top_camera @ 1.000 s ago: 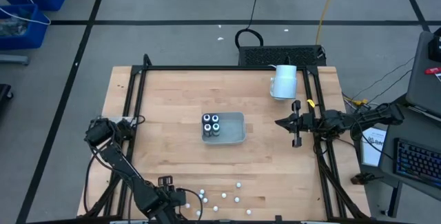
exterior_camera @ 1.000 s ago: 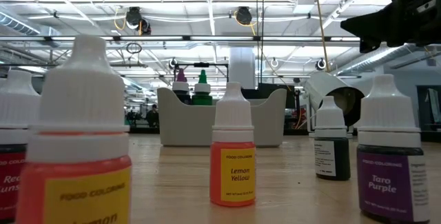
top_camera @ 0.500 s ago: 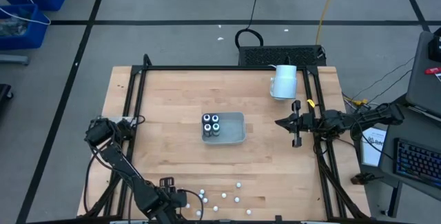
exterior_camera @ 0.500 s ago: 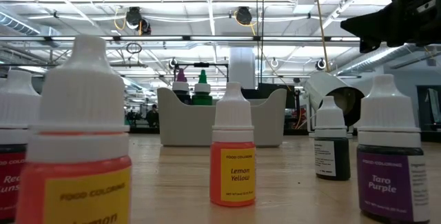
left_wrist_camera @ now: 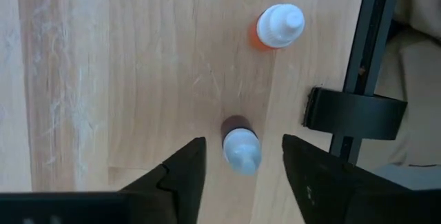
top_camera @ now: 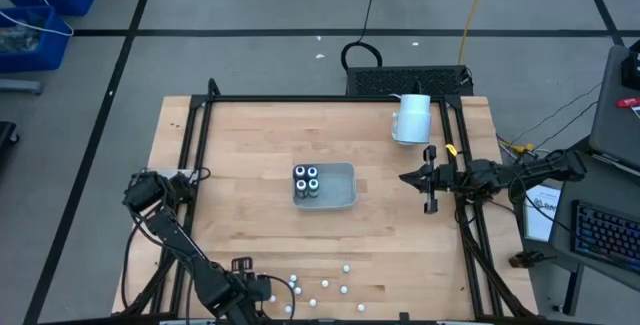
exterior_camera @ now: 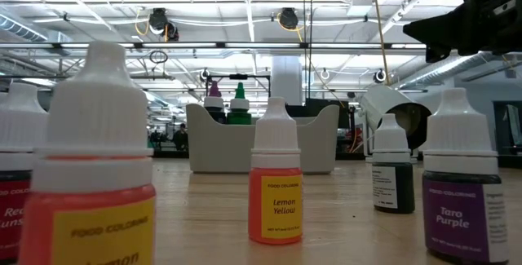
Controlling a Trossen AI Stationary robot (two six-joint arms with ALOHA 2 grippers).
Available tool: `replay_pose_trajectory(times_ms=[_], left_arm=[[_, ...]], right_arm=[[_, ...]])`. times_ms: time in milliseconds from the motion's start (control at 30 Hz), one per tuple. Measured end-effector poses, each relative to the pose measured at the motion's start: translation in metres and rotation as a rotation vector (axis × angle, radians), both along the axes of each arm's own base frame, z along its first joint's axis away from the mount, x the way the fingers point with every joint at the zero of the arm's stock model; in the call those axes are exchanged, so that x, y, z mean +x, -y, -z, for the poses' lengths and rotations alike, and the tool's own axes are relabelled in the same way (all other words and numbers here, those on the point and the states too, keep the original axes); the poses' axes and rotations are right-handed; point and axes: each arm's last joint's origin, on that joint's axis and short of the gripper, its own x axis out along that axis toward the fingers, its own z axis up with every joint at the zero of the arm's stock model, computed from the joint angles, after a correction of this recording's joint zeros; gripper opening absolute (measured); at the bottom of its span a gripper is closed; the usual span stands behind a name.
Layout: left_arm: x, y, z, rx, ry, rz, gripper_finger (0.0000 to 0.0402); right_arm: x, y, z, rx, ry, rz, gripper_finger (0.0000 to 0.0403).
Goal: Pick & Place food coloring
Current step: Put the small purple food coloring bottle into the white bin
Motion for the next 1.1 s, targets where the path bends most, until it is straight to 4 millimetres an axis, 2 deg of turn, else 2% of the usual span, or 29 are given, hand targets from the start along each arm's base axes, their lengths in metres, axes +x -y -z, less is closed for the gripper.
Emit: replay_pose_trajectory(times_ms=[167,567,767,900,1100], left_arm=[[0.0,0.0,0.0,-0.001,-0.002,-0.002,0.0139],[0.002,-0.002,-0.001,-0.017,-0.02,0.037,0.006],[0.008,-0.008,-0.003,-0.014,-0.029,0.106,0.0053],[0.014,-0.014,-0.024,0.005,-0.035,0.149,0.0057],[0.039,-0.033,-0.076,0.065,-0.013,0.156,0.0055]], right_arm=[[0.0,0.0,0.0,0.0,0.0,0.0,0.0],[0.0,0.0,0.0,0.0,0.0,0.0,0.0],[0.0,0.0,0.0,0.0,0.0,0.0,0.0],[0.0,0.0,0.0,0.004,0.0,0.0,0.0],[0.0,0.0,0.0,0.004,0.0,0.0,0.0]])
